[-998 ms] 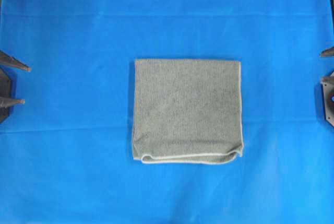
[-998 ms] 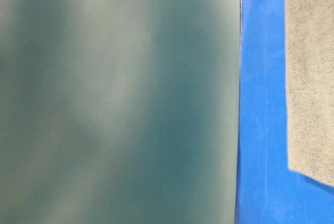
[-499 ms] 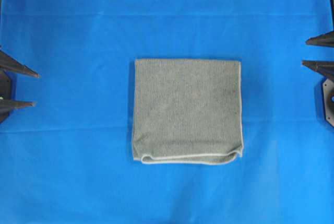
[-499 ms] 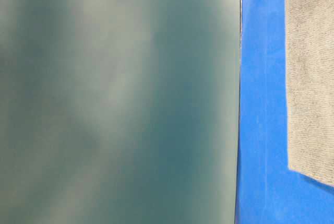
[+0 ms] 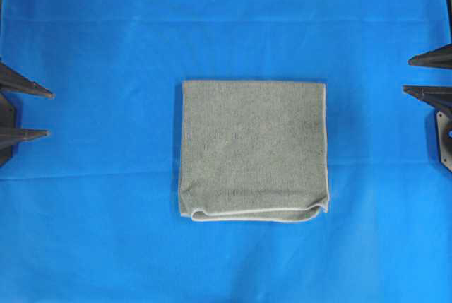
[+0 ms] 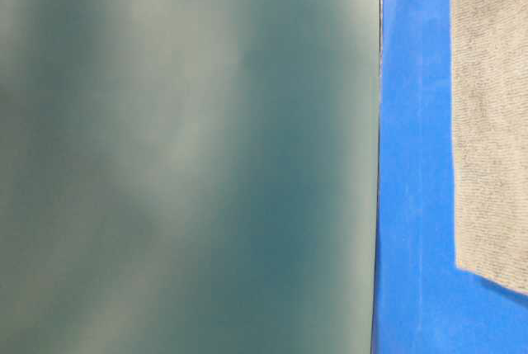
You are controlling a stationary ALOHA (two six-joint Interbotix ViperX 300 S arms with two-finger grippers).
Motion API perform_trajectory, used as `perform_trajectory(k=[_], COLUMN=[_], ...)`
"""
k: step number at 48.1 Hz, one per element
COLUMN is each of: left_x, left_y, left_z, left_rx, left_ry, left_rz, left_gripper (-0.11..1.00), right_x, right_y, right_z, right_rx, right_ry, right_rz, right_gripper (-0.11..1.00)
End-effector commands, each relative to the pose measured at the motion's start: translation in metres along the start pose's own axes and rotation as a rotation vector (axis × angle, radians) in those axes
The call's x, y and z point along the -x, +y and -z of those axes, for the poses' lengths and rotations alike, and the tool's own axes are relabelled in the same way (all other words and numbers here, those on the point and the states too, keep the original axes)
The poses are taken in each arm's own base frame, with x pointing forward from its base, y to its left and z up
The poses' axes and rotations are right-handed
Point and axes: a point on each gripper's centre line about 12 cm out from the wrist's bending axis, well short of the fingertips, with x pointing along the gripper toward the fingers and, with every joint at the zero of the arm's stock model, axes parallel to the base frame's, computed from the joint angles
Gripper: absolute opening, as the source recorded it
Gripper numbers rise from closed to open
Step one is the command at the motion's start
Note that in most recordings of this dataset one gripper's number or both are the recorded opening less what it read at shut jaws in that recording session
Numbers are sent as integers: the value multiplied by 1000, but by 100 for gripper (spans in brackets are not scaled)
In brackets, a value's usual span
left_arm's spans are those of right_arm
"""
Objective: Fold a large towel.
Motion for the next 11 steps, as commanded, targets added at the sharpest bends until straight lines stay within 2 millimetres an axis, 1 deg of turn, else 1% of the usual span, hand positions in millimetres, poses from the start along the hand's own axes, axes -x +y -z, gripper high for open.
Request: perform_trajectory(k=[1, 11], left_x=[0, 0], left_y=[1, 1], left_z=[-5, -5], left_rx=[4, 2], left_ry=[-15, -15], left_rz=[-5, -5], left_gripper=[67, 66], right_x=[-1, -1], right_y=[1, 1], right_z=[-4, -5], right_rx=[5, 10], right_ry=[-1, -6], right_rz=[0, 4], right_gripper=[59, 58])
